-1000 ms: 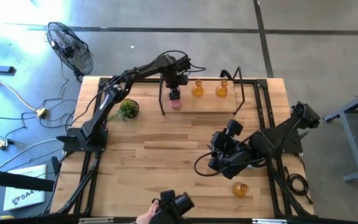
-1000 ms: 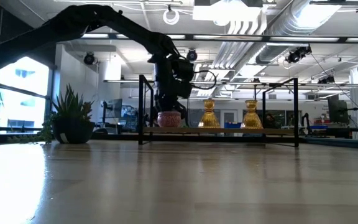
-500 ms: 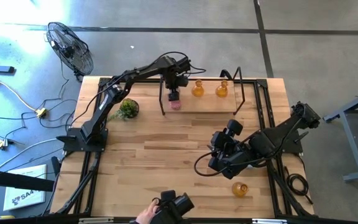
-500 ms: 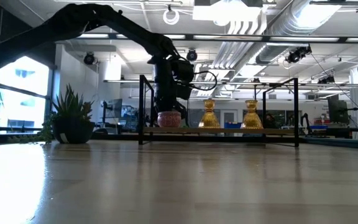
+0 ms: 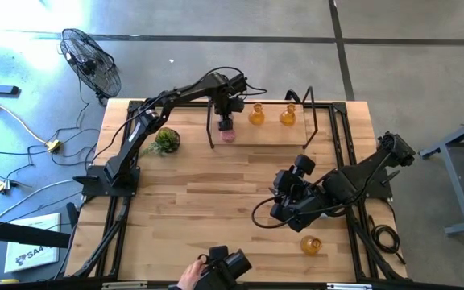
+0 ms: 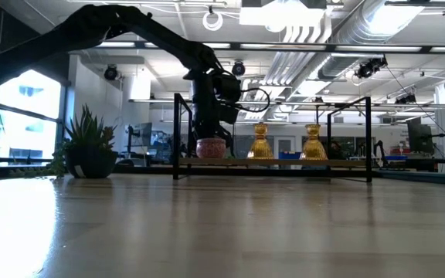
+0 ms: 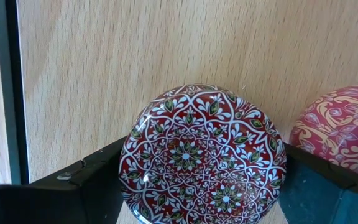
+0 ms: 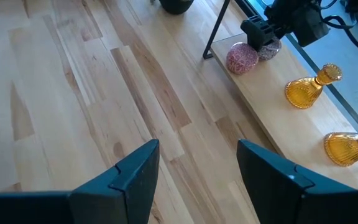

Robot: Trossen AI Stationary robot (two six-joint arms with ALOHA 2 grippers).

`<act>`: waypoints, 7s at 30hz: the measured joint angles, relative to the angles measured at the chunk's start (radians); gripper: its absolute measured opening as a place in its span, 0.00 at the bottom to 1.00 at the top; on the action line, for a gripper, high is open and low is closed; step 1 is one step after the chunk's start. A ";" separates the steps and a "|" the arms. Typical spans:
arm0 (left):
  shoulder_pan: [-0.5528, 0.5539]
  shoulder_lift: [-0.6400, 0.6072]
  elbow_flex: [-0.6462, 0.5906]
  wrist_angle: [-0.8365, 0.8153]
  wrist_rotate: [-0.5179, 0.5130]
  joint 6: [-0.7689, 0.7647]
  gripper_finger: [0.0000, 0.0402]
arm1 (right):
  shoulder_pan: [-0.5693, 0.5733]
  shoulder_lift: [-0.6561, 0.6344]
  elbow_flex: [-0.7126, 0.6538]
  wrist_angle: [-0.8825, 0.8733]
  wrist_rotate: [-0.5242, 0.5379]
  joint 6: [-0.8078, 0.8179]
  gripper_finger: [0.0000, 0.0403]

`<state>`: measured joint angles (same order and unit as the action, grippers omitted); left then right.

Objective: Pick & Place candle stick holders
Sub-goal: Put the red patterned scented candle on the shelf, then put the orange glass candle holder on the shelf

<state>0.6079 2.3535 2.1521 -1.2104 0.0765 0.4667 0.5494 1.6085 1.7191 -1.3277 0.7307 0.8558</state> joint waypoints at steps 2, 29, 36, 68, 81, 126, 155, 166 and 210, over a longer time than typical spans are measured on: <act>0.000 0.000 0.000 0.009 0.000 0.000 0.83 | 0.000 0.000 0.000 0.000 0.000 0.000 0.52; 0.000 -0.001 0.030 0.011 -0.034 -0.003 0.83 | 0.000 0.000 0.000 -0.024 0.023 0.000 0.52; 0.000 -0.006 0.054 0.023 -0.009 -0.006 0.83 | 0.000 0.000 0.000 -0.027 0.027 0.000 0.52; -0.183 -0.435 0.204 -0.147 0.371 -0.004 0.83 | 0.001 0.000 0.000 -0.206 -0.401 0.224 0.52; -0.296 -0.461 0.204 -0.232 0.522 -0.026 0.83 | 0.118 0.000 0.000 -0.229 -0.741 0.872 0.52; -0.428 -0.452 0.203 -0.237 0.604 -0.022 0.83 | 0.366 0.303 0.000 -0.194 -0.735 1.291 0.52; -0.471 -0.452 0.203 -0.258 0.647 0.053 0.83 | 0.358 0.351 0.000 -0.234 -0.757 1.252 0.52; -0.471 -0.452 0.203 -0.266 0.647 0.061 0.83 | 0.346 0.224 -0.285 0.049 -0.758 1.250 0.52; -0.471 -0.655 0.031 -0.241 0.702 0.192 0.83 | 0.204 0.135 -0.209 -0.238 -0.509 0.993 0.38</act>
<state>0.1371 1.6982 2.1830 -1.4512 0.7785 0.6584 0.7536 1.7432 1.5105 -1.5653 0.2213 1.8489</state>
